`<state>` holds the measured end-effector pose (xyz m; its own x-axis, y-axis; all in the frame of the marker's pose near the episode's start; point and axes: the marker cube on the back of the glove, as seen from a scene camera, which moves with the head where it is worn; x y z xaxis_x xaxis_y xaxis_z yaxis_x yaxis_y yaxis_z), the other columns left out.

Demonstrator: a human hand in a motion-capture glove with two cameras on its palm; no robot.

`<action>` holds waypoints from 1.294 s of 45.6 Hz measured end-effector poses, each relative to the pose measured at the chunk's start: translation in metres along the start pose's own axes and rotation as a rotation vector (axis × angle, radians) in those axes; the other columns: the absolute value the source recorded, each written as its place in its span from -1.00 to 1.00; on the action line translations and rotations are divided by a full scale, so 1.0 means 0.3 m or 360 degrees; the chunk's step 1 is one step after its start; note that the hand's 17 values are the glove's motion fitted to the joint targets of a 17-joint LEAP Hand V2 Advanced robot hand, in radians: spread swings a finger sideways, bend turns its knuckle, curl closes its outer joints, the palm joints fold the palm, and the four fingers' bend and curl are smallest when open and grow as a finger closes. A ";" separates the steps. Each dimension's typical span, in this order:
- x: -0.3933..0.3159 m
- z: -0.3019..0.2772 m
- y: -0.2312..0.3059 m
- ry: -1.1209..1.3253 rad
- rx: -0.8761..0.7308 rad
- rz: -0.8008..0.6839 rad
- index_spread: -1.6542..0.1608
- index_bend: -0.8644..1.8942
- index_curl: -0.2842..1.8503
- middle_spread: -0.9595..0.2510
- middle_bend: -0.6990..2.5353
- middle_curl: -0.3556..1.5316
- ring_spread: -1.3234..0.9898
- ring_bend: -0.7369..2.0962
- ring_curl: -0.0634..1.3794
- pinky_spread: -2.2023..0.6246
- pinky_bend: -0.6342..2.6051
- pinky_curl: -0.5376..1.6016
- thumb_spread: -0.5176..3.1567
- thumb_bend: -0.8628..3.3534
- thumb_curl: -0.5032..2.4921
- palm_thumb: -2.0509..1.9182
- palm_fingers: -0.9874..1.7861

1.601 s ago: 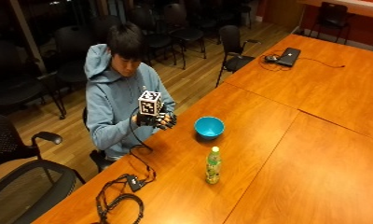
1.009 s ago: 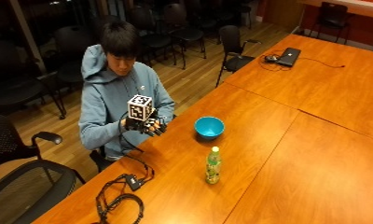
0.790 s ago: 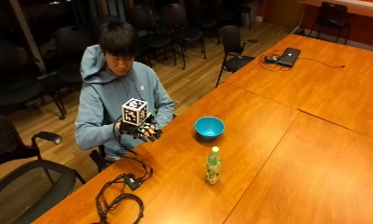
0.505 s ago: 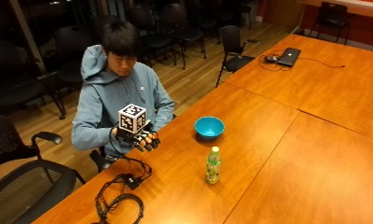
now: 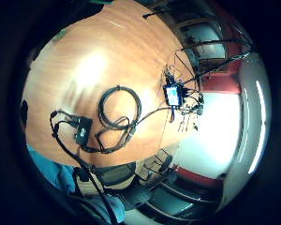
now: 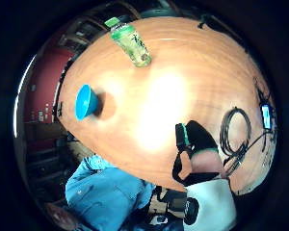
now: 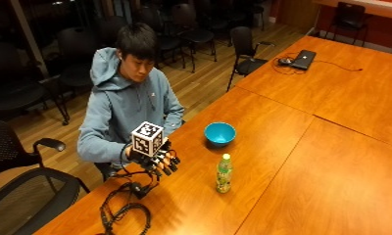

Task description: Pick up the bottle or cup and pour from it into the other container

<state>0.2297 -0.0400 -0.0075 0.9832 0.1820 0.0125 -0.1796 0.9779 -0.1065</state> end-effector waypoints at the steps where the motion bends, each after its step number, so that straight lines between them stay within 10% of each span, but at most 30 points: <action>1: 0.013 -0.007 -0.022 -0.0055 0.0026 -0.0020 0.43 -0.28 -0.45 0.60 -0.45 -0.33 0.24 -0.26 -0.55 0.73 -0.36 -0.29 -0.20 -0.60 -0.38 0.44 -0.05; 24: -0.020 0.133 -0.314 -0.0788 0.0589 -0.0196 0.57 -0.27 -0.49 0.67 -0.46 -0.33 0.25 -0.20 -0.50 0.72 -0.25 -0.23 -0.23 -0.61 -0.38 0.42 -0.15; 59: -0.318 0.289 -0.711 -0.2060 0.0485 -0.0269 0.53 -0.29 -0.52 0.69 -0.45 -0.30 0.24 -0.15 -0.48 0.73 -0.17 -0.21 -0.26 -0.61 -0.41 0.37 -0.19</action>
<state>0.1713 -0.2572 0.1002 0.2872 -0.1429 0.9472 -0.2259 0.9508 0.2120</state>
